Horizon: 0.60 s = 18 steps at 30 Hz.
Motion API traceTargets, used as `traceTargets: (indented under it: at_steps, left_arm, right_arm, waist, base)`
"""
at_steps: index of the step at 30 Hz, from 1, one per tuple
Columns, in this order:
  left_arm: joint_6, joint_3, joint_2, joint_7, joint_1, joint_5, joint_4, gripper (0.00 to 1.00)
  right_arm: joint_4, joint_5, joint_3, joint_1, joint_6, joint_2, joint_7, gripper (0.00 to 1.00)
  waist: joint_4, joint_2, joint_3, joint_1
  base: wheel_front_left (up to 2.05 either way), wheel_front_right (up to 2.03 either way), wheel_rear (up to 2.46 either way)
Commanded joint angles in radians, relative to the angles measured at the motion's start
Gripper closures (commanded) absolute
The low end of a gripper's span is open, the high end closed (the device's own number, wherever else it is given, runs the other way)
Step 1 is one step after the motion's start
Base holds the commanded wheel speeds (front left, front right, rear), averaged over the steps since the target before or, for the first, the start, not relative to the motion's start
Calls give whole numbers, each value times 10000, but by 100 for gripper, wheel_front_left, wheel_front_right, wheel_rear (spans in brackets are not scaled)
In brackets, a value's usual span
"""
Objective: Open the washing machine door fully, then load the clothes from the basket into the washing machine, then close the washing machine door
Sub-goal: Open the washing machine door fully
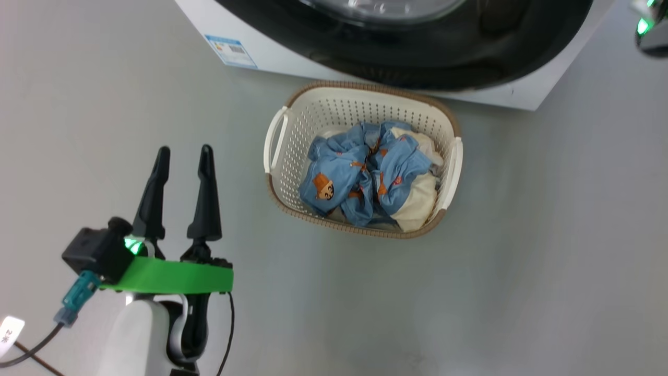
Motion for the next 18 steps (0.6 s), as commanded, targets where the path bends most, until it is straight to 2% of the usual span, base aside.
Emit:
traceTargets:
  at_steps: [1,18]
  left_arm:
    - [35,424,245,-63,252,143,-149,0]
    - [14,1119,245,-63,1429,551,12,0]
  right_arm:
    - [-398,-5,252,494,60,441,297,100]
    - [-1500,363,244,2985,60,604,1186,100]
  waist:
    - [-35,0,-376,0]
    - [413,0,-2194,0]
  base:
    - [0,0,0]
    - [0,0,0]
